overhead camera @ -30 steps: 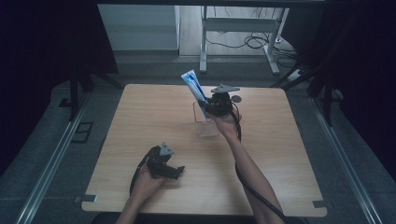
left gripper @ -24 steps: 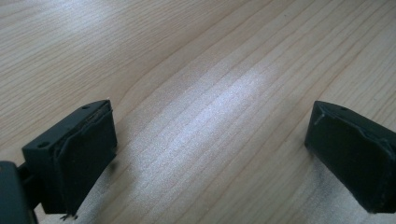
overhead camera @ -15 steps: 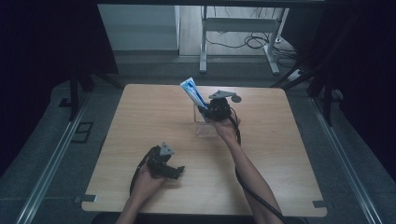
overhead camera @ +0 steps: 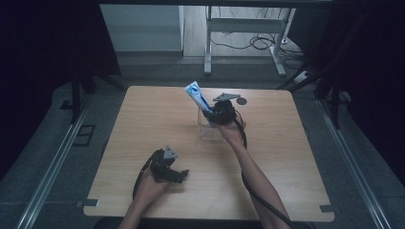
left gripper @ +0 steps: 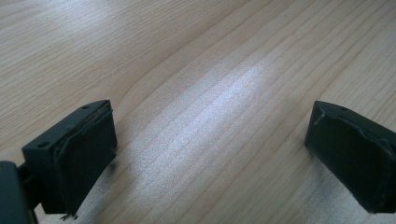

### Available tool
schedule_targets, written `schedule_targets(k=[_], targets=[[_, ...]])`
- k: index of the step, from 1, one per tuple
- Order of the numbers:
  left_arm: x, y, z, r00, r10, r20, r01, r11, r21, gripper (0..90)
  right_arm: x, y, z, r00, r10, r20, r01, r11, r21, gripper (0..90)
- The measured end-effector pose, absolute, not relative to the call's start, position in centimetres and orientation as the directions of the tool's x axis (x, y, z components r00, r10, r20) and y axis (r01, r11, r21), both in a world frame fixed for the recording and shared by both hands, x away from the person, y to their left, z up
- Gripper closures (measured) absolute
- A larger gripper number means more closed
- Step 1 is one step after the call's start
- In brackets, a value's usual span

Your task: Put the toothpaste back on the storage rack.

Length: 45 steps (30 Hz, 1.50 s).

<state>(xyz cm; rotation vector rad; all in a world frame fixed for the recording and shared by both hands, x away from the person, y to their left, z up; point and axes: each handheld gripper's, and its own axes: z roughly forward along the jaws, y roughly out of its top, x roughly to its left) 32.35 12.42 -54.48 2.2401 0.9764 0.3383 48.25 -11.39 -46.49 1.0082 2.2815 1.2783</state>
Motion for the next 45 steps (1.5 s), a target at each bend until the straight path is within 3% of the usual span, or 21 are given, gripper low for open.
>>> schedule_targets(k=[11,31,45], targets=[[32.4,12.4,-54.5,0.687,0.726,-0.026,0.555,-0.502,0.664,2.3,47.9,-11.3,-46.3,-0.696,0.718,-0.003,0.410,0.401,0.819,67.5],[32.4,12.4,-54.5,0.688,0.725,-0.026,0.554,-0.502,0.664,2.3,47.0,-11.7,-45.8,-0.708,0.706,0.002,0.419,0.418,0.806,61.5],[32.4,12.4,-54.5,0.687,0.726,-0.026,0.554,-0.501,0.665,2.3,46.3,-12.9,-44.5,-0.719,0.693,0.047,0.423,0.383,0.821,47.7]])
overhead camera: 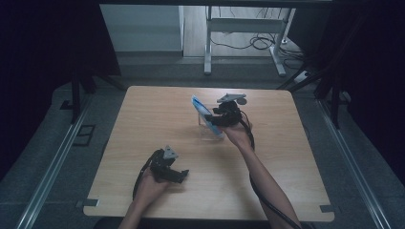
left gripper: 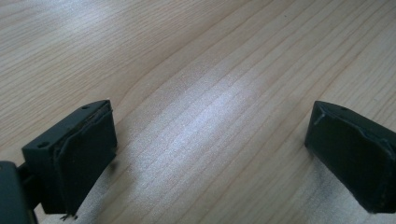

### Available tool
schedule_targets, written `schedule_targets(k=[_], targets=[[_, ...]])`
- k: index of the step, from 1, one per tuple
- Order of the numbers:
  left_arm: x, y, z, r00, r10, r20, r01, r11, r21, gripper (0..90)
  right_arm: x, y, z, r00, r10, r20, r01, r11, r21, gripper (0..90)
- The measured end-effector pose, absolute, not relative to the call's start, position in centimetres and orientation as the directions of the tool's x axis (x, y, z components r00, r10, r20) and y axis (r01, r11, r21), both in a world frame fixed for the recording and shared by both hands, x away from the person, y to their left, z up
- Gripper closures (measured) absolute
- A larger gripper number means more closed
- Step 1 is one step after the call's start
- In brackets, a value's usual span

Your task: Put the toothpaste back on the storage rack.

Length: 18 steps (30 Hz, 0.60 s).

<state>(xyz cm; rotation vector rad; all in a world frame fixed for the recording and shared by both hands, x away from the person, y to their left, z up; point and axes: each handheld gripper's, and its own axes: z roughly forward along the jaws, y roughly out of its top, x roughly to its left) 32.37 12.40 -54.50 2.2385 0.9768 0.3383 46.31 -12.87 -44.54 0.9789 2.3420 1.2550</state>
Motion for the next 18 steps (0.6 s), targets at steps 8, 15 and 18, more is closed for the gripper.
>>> schedule_targets(k=[8,15,18], targets=[[32.4,12.4,-54.5,0.687,0.726,-0.026,0.554,-0.501,0.664,2.3,45.6,-13.3,-43.8,-0.730,0.682,0.054,0.412,0.375,0.831,39.8],[32.4,12.4,-54.5,0.688,0.726,-0.025,0.555,-0.502,0.663,2.3,44.7,-13.4,-43.2,-0.745,0.666,0.041,0.396,0.391,0.831,33.4],[32.4,12.4,-54.5,0.688,0.725,-0.025,0.554,-0.503,0.663,2.3,44.4,-13.6,-43.0,-0.752,0.658,0.032,0.387,0.403,0.829,30.9]])
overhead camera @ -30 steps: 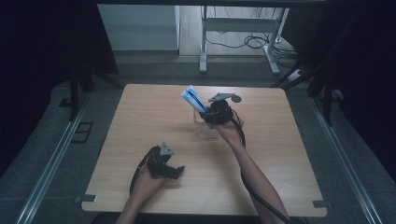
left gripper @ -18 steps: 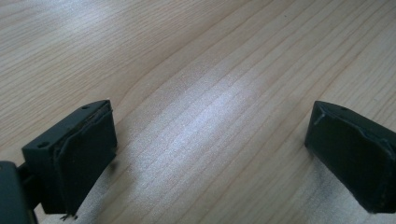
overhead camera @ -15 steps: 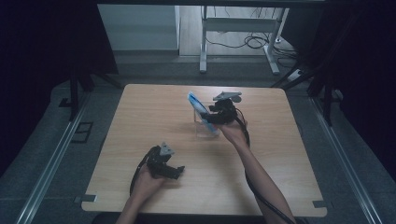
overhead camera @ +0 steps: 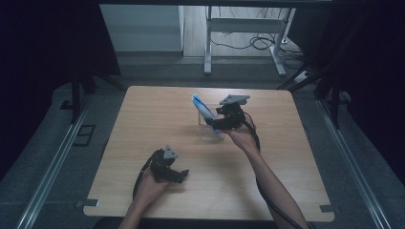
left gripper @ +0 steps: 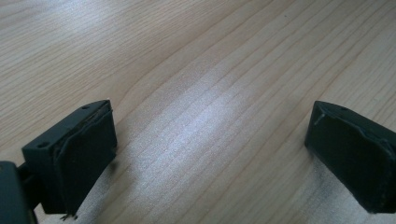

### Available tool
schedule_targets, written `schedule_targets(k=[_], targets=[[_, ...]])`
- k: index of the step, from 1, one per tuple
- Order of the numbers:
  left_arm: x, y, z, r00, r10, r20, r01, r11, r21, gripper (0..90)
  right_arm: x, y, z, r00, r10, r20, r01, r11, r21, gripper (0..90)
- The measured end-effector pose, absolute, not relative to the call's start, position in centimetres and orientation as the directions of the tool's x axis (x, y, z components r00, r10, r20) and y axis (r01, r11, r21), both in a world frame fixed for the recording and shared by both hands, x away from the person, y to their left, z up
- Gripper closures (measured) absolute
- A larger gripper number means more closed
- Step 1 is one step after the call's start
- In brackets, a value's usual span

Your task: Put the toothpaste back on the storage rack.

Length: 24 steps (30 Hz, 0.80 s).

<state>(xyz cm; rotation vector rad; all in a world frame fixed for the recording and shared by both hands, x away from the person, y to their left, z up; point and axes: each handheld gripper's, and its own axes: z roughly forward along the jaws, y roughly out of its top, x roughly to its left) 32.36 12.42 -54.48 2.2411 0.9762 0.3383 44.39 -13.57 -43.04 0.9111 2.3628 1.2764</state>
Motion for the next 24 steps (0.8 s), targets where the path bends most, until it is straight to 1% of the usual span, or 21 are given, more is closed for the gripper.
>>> schedule_targets(k=[14,24], targets=[[32.4,12.4,-54.5,0.687,0.726,-0.023,0.553,-0.502,0.665,2.3,42.9,-15.1,-43.0,-0.763,0.647,0.004,0.365,0.425,0.829,21.9],[32.4,12.4,-54.5,0.689,0.725,-0.023,0.551,-0.503,0.666,2.3,41.9,-16.3,-43.0,-0.765,0.644,0.017,0.372,0.420,0.828,14.4]])
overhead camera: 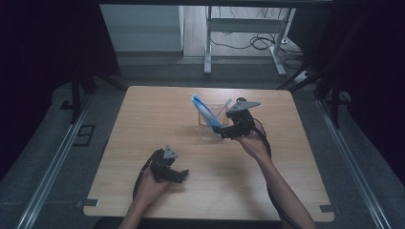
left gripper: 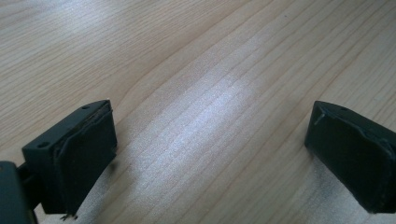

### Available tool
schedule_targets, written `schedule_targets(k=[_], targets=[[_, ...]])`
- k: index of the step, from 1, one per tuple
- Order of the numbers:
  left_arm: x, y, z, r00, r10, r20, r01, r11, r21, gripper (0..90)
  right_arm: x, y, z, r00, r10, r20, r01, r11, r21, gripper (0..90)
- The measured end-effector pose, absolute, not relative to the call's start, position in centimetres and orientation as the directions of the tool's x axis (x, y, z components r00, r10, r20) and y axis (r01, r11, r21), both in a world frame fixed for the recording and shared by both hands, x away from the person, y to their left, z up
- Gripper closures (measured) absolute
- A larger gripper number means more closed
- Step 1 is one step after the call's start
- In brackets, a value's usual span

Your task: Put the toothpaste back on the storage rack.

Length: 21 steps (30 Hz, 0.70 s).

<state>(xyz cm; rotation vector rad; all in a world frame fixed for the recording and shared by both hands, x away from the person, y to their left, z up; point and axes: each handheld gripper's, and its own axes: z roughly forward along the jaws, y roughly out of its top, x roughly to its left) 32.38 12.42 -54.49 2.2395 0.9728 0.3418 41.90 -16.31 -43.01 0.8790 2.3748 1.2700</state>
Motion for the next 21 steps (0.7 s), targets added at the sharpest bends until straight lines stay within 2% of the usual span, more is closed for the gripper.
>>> schedule_targets(k=[21], targets=[[32.4,12.4,-54.5,0.686,0.728,-0.024,0.553,-0.499,0.667,2.3,39.2,-19.4,-44.4,-0.758,0.652,0.009,0.377,0.427,0.822,12.2]])
